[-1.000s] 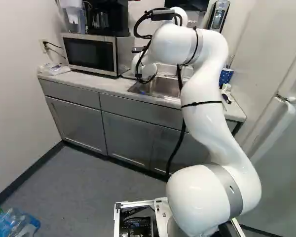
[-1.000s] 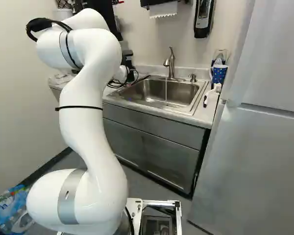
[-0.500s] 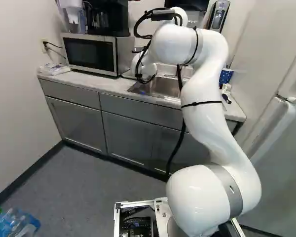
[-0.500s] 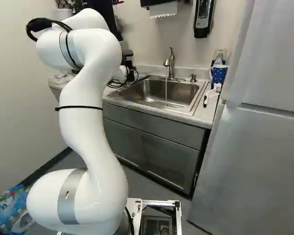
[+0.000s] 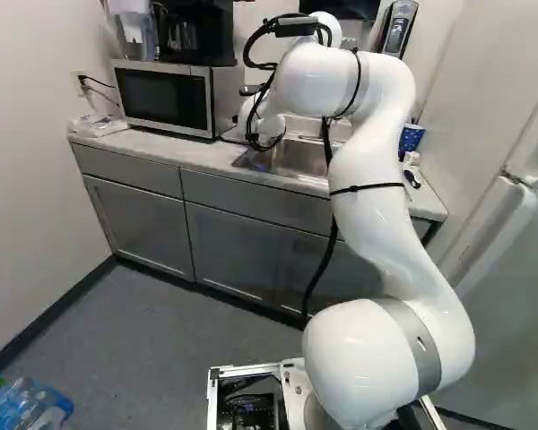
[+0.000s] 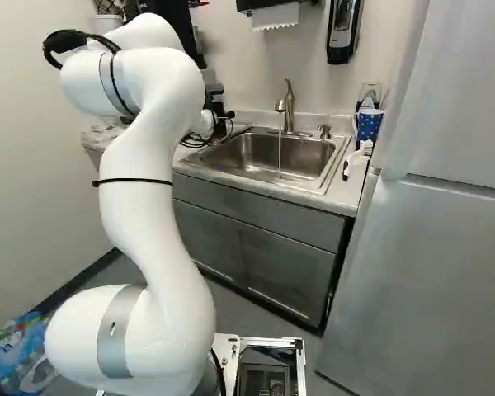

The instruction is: Rinse the cup and place it in the tray

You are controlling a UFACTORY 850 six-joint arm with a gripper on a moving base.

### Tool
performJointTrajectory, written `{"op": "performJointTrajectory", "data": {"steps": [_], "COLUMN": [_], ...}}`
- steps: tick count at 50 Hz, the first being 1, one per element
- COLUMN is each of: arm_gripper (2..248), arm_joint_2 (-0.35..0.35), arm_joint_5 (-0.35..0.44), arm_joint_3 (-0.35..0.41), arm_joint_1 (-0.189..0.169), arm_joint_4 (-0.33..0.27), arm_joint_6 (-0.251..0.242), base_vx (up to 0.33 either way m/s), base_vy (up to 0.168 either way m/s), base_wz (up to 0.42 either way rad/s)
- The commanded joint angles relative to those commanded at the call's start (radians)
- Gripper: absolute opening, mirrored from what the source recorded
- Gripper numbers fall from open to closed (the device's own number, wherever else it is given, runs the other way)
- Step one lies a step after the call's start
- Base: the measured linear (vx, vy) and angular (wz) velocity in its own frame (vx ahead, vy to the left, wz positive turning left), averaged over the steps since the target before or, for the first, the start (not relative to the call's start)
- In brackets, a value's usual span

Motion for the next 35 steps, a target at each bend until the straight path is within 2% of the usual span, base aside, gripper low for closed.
{"op": "performJointTrajectory", "data": {"steps": [35], "arm_gripper": [247], "arm_joint_2": [0.037], "arm_joint_5": [0.000], "arm_joint_3": [-0.024], "arm_joint_1": [0.000], "arm_joint_4": [0.000], "arm_joint_6": [0.000], "base_vx": [0.000], "base_vy": [0.000], "base_wz": [0.000]}}
